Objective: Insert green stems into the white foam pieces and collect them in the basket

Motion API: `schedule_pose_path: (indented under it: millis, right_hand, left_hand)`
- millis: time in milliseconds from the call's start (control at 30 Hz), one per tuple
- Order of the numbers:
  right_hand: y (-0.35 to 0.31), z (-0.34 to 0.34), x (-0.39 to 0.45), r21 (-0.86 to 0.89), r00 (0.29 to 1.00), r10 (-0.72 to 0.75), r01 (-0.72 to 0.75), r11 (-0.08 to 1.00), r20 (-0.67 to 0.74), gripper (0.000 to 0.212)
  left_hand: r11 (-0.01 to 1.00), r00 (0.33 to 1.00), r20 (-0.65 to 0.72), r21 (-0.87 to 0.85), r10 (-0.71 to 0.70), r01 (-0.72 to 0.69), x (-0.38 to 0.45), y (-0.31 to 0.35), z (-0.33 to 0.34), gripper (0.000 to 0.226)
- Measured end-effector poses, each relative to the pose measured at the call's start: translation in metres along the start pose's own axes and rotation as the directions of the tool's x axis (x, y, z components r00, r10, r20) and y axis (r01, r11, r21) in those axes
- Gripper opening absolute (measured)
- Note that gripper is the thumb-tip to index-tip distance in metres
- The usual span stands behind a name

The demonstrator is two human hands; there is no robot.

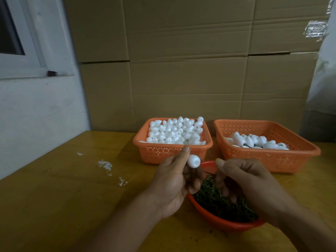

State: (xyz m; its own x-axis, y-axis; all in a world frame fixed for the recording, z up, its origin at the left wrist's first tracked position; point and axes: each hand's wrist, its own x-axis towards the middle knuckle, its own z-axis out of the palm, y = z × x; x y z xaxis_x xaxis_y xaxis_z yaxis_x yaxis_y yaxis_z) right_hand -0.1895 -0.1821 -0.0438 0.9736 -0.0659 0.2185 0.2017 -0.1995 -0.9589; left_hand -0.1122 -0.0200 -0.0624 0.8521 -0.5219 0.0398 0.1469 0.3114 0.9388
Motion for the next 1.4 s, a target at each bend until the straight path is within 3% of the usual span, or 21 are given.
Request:
schedule_pose_path:
  millis: [167,667,1033,1233,1400]
  right_hand:
    - [-0.003,0.004,-0.002,0.246,0.995,-0.083,0.066,0.967,0.059,0.020]
    - [-0.001,0.009,-0.003,0.206,0.991,-0.117,0.100,0.973,0.072,0.020]
    - [0.000,0.016,-0.006,-0.008,0.975,-0.222,0.221,0.975,-0.018,0.015]
    - [0.007,0.018,-0.004,-0.167,0.965,-0.253,0.239,0.956,-0.070,0.031]
    - [0.007,0.019,-0.004,-0.222,0.961,-0.252,0.222,0.949,-0.114,0.021]
  left_hand:
    - [0.999,1.000,-0.018,0.034,0.012,-0.011,0.000,0.001,-0.001,0.046]
    - [0.996,0.999,-0.023,0.078,0.050,-0.048,-0.001,0.000,0.000,0.043]
    - [0.978,0.993,0.001,0.174,0.116,-0.114,-0.002,-0.002,-0.001,0.043]
    - [0.970,0.988,-0.004,0.190,0.156,-0.152,-0.001,-0.003,-0.001,0.044]
    - [0.942,0.972,-0.002,0.247,0.235,-0.227,-0.003,-0.004,-0.001,0.043]
